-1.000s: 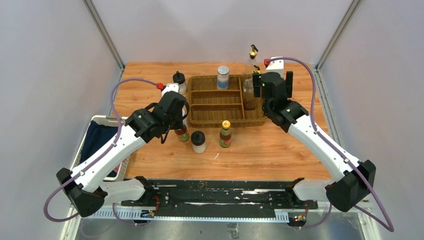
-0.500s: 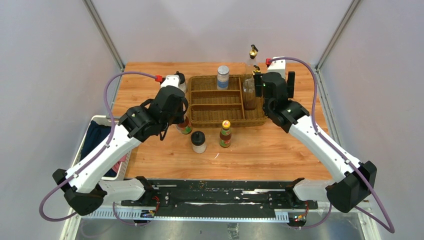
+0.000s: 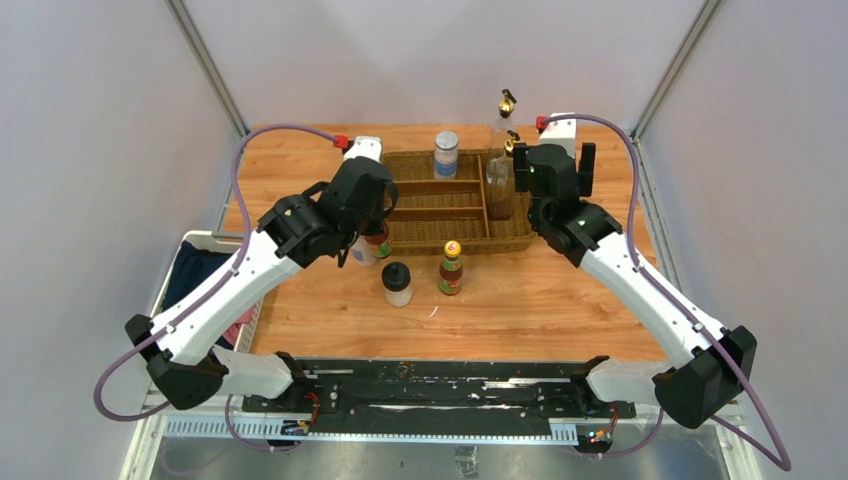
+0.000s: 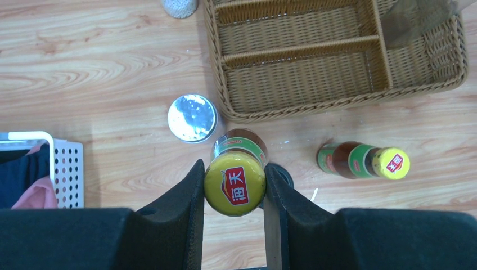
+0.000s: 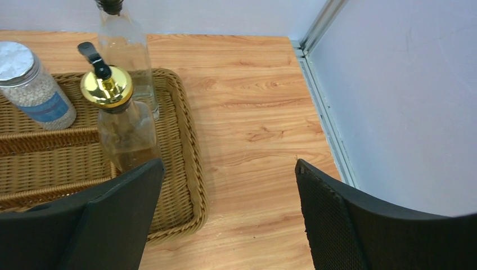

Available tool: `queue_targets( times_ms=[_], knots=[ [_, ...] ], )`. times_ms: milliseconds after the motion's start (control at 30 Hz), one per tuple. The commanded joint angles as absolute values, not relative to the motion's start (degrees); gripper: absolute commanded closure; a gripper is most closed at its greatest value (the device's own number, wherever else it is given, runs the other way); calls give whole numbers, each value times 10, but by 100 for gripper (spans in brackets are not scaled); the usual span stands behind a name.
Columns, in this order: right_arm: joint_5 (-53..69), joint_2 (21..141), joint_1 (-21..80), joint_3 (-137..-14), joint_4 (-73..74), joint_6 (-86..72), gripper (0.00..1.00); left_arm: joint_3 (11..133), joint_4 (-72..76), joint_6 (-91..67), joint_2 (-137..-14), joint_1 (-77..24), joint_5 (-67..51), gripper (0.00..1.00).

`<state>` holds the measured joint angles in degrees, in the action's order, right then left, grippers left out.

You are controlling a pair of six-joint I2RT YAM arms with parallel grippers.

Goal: Organize the condiment bottles
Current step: Pick up the bottle from the center of the board, then place the bottle in the storage box.

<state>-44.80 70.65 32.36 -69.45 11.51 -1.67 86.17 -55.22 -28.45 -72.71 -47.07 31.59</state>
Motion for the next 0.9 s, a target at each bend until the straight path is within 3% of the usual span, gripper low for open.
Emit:
queue_targets(
  times_ms=[0,500,867],
  knots=[
    [-460,700,304,-701,110,-11,9,918,-514,-265,-750,-475,345,100],
    [-428,707,251,-751,112,-14,9,1091,-515,-219,-908,-474,335,100],
    [-364,724,140,-764,118,-56,9,1254,-518,-188,-1059,-473,313,100]
  ],
)
